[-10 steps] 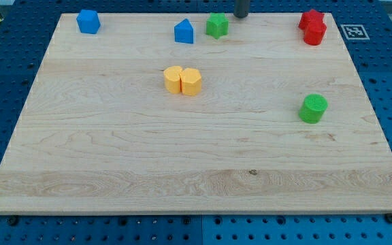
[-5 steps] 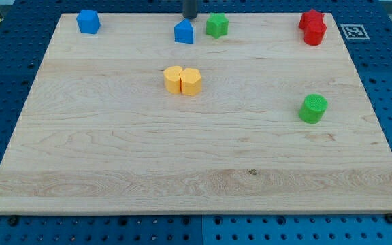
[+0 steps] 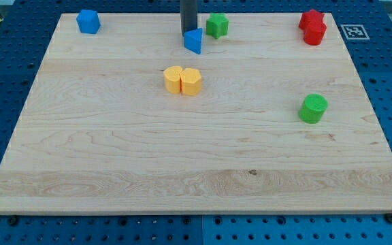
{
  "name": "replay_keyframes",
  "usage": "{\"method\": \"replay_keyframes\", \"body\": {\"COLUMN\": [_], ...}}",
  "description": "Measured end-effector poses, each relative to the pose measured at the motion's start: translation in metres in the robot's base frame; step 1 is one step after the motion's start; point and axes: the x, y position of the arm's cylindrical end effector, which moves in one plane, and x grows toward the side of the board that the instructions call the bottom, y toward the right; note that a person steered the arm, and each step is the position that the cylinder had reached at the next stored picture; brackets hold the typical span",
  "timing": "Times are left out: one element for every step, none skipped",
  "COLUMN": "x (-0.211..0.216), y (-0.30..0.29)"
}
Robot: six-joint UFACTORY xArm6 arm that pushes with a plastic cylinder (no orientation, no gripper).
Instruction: Push the triangle below the yellow blocks
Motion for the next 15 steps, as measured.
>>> {"method": "replay_keyframes", "body": {"x": [0.012,0.013,0.013,0.016,0.02,0.028,0.035,0.051,0.068,0.09,0.118,0.15,0.182,0.204,0.224], "y": [0.0,0.0,0.001,0.004,0.005,0.017,0.045,0.05,0.05,0.05,0.05,0.05,0.05,0.064,0.078]}}
